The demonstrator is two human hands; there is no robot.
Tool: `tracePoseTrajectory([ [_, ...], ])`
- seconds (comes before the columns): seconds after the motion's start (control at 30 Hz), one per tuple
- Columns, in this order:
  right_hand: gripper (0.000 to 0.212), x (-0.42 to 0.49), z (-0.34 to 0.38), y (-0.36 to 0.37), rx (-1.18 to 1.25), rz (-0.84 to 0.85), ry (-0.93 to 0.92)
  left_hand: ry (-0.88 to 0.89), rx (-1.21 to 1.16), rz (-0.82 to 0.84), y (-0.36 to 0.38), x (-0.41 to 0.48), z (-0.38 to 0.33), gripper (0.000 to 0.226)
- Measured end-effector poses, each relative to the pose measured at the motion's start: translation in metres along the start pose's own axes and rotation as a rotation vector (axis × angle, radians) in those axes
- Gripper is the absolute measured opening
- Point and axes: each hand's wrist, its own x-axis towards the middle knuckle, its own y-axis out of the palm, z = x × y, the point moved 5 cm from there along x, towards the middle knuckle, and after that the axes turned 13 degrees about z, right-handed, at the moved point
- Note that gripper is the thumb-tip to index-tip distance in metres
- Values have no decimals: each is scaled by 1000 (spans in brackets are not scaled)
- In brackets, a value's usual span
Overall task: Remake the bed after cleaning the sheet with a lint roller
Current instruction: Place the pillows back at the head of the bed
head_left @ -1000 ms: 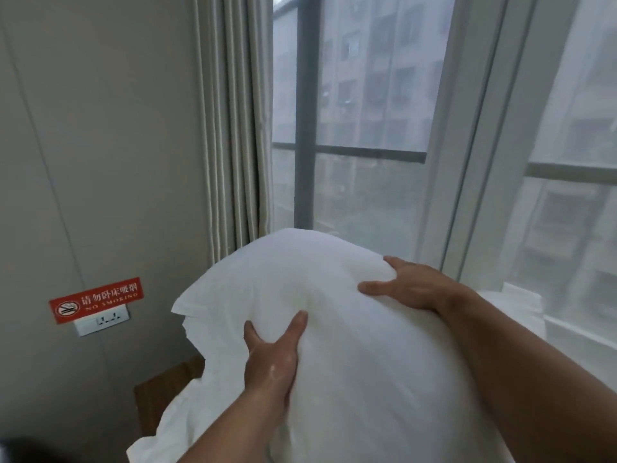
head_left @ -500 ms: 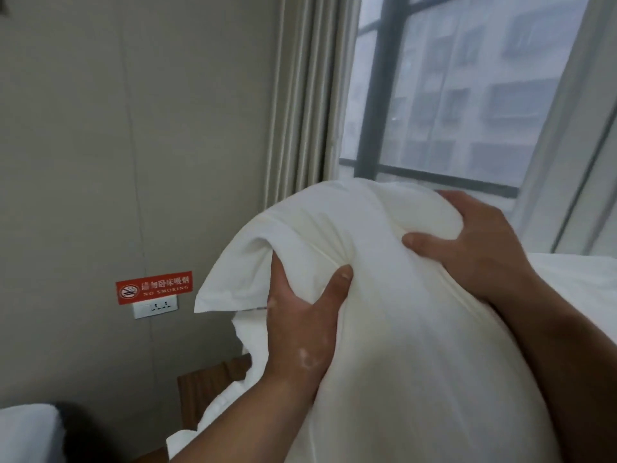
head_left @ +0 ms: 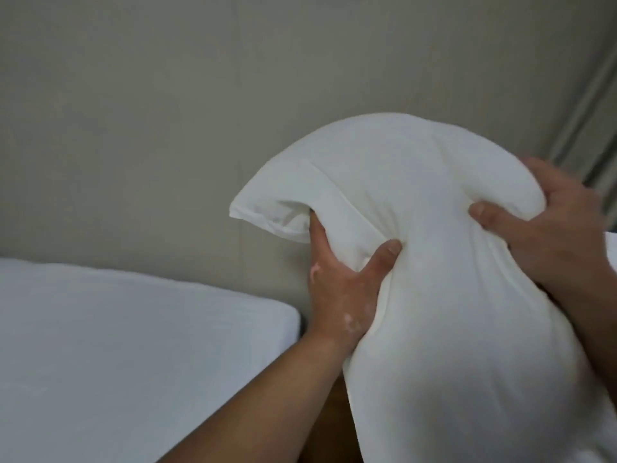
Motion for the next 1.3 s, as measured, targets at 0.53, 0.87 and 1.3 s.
tracePoseTrajectory([
  [0.53,47,132,-51,526,218,762,-284,-516,380,-582,-268,55,280,116],
  [0.87,57,114,-296,792,-95,1362,20,-1240,783,133,-326,103,507,72],
  [1.3,145,104,-409,782,-396,1588,282,-1106,1654,890,-491,334,588,156],
])
